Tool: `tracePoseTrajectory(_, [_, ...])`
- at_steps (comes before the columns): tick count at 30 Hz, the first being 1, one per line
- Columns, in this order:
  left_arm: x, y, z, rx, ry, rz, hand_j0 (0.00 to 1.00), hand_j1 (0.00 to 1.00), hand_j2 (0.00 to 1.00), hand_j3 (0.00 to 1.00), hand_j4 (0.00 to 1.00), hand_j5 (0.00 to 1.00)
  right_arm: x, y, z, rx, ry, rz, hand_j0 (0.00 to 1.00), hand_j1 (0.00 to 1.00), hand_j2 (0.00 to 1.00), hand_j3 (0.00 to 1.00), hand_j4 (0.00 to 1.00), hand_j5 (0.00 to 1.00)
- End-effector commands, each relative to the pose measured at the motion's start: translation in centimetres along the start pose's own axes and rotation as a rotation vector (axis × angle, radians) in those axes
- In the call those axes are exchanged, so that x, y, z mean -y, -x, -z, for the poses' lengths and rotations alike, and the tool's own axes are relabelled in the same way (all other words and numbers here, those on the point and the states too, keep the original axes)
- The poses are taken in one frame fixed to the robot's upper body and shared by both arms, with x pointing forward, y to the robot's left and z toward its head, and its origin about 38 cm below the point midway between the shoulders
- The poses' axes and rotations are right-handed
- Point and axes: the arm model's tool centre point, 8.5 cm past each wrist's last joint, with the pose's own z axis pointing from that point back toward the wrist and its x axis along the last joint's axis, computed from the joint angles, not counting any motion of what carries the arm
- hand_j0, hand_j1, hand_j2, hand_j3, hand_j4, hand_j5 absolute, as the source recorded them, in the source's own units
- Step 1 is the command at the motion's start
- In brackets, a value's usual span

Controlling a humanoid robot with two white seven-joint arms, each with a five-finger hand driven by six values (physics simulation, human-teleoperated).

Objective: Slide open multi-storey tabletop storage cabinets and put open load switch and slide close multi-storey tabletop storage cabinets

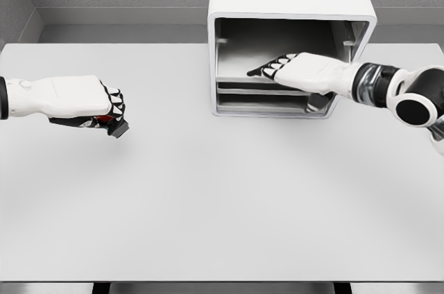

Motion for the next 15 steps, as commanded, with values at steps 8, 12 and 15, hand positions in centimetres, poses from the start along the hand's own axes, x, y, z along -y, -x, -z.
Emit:
tracePoseTrajectory(8, [-0.07,-0.04,-0.18,-0.001,-0.002,-0.002,0.29,0.29,0.29,0.29,0.29,0.29,-0.55,-0.64,-0.72,0.091,-0.025,-0.035,1.00,1.00,1.00,1.00,1.00,1.00])
tracePoseTrajectory(12, [-0.02,-0.04,-0.29,-0.003,0.002,-0.002,0.29,0.29,0.29,0.29,0.29,0.29,-0.43,-1.02,-0.92,0.135,-0.019,-0.068,1.00,1.00,1.00,1.00,1.00,1.00])
tracePoseTrajectory(15, [-0.05,-0.12,-0.27,-0.001,0.001,0.000,0.29,0.29,0.29,0.29,0.29,0.29,-0.59,-1.32,-1.14,0.173,-0.014,-0.088,1.00,1.00,1.00,1.00,1.00,1.00])
